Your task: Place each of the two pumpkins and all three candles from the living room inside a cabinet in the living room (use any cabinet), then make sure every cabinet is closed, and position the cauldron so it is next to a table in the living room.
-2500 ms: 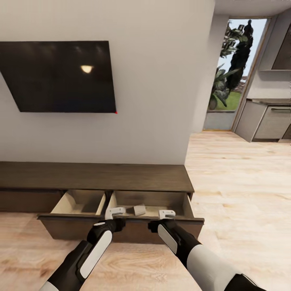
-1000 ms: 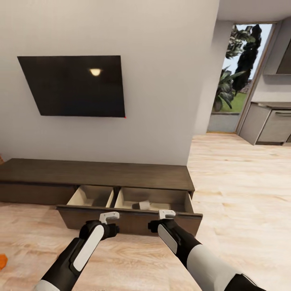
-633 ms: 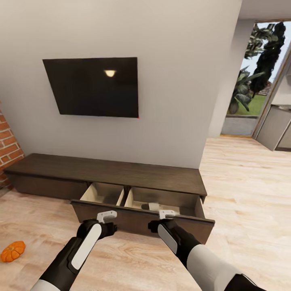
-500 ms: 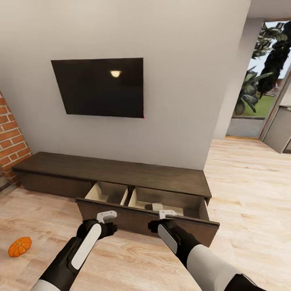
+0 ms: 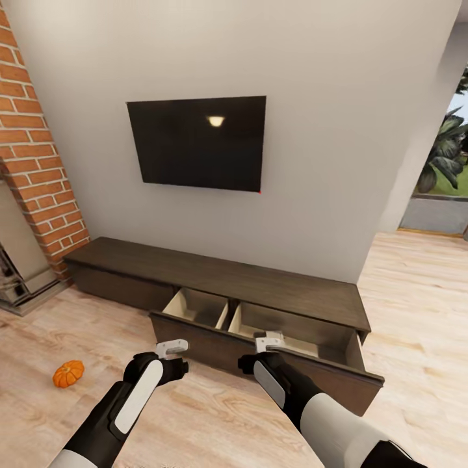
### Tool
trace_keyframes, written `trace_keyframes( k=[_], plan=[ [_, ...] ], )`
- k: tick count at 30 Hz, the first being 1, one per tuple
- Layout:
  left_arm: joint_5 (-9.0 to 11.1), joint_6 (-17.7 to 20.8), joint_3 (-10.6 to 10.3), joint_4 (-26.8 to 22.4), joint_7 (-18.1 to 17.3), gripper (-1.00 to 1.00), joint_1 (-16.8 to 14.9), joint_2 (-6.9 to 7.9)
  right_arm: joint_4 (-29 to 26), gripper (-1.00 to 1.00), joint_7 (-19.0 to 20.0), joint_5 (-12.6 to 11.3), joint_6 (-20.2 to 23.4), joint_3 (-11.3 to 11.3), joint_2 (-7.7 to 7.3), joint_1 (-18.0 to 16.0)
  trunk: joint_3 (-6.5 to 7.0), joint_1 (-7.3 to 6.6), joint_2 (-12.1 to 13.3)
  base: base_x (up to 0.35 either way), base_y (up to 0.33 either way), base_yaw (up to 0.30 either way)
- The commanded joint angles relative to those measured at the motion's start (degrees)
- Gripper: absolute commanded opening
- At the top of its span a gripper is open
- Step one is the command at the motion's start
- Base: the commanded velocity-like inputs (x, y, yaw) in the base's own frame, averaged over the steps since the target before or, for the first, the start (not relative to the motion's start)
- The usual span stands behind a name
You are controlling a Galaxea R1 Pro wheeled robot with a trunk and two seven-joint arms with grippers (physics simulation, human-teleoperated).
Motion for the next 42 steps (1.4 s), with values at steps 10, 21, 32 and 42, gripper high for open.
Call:
trace_keyframes(
  k=[10, 21, 32, 42],
  plan=[
    [0.52, -0.01, -0.16, -0.05, 0.42, 1.0, -0.05, 0.13, -0.08, 1.0, -0.42, -0.34, 0.17, 0.3, 0.0, -0.06, 0.28, 0.0, -0.03, 0.0, 0.0, 0.27],
    [0.04, -0.04, -0.16, -0.09, 0.72, 1.0, -0.05, 0.15, -0.08, 1.0, -0.07, -0.29, 0.17, 0.31, 0.0, -0.06, 0.65, 0.0, -0.03, 0.0, 0.0, 0.269],
    [0.04, -0.04, -0.24, -0.06, 0.75, 1.0, -0.05, 0.13, -0.1, 1.0, -0.07, -0.29, 0.17, 0.31, 0.0, -0.06, 0.99, 0.0, -0.03, 0.0, 0.0, 0.269],
    [0.06, -0.04, -0.22, -0.05, 0.69, 1.0, -0.06, 0.14, -1.71, 1.0, -0.08, -0.29, 0.34, 0.39, 0.0, -0.06, 1.29, 0.0, -0.03, 0.0, 0.0, 0.269]
  ],
)
